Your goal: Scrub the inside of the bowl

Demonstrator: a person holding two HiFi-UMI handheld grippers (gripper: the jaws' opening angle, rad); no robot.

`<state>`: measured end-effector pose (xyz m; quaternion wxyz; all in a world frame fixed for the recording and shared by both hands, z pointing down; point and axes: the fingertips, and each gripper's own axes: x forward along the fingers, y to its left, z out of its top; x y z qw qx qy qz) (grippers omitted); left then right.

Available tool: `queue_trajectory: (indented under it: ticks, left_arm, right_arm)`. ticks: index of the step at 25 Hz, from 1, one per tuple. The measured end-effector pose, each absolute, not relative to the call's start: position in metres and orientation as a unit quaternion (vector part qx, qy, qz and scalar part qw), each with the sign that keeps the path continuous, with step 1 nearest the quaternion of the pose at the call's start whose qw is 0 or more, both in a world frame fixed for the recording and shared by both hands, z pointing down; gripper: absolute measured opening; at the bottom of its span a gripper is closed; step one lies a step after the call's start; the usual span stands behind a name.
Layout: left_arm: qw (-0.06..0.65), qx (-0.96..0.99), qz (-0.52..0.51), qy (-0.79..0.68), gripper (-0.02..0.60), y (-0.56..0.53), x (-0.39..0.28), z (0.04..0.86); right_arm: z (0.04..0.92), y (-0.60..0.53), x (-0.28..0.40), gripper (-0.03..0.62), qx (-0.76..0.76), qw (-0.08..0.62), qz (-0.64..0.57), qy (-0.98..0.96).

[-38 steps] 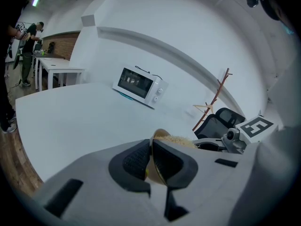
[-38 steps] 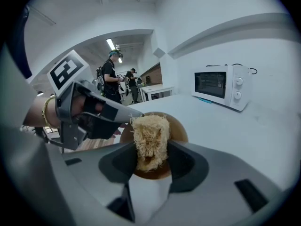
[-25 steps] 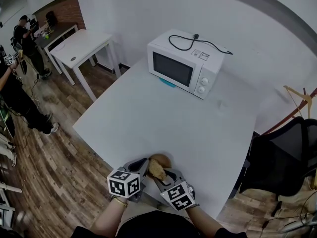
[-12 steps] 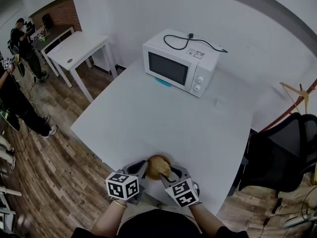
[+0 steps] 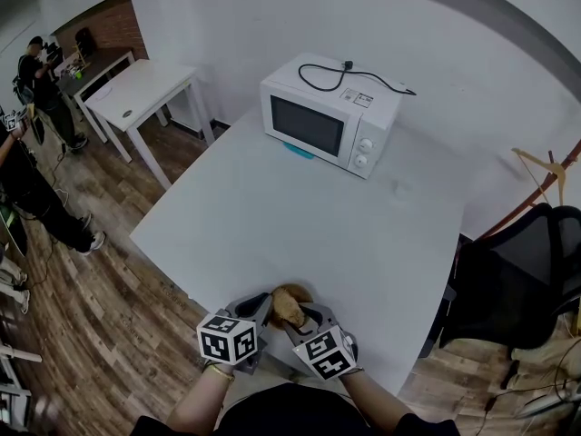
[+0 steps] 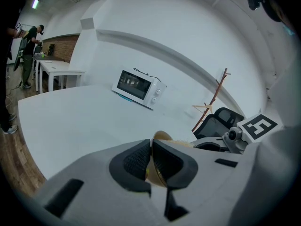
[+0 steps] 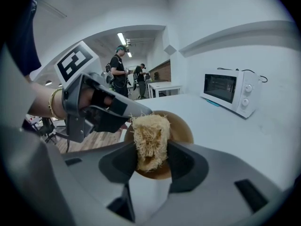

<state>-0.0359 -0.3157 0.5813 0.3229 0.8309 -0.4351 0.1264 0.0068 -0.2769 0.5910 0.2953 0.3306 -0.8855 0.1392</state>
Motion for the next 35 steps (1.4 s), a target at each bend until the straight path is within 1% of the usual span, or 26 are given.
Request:
queue_trajectory:
  ticks: [8,15,21,24,29,35]
  left_arm:
    - [0.330,0.823,0.122,-0.446,0.029,-0.318,-0.045,0.584]
    - [0.337,0.823,0.123,-0.440,0.030,-0.312,-0.039,0.590]
    - [0.347,0.816,0.134,-0.443,0.029,-0.310,-0.035,0.604]
    - [0.357,0.805,0.140,-0.453,0.029,-0.313,-0.037,0.615]
    - [0.362,0.789,0.171,-0.466,0.031,-0.324,-0.036,0.639]
    - [0.360,0.778,0.208,-0.472,0.029,-0.331,-0.032,0.668]
  right_arm:
    - [0.593,-0.262,-0.003,0.178,0.313,0.316,0.129,-0.887]
    - [0.598,-0.262,0.022,0.178,0.340,0.333,0.140,-0.868]
    - [0.605,-0.265,0.037,0.178,0.360,0.333,0.151,-0.858]
    - [0.602,-0.267,0.041,0.179,0.373,0.314,0.154,-0.860]
    - [0.591,-0.274,0.060,0.179,0.421,0.250,0.189,-0.851]
    - [0.583,-0.276,0.070,0.179,0.445,0.232,0.194,-0.843]
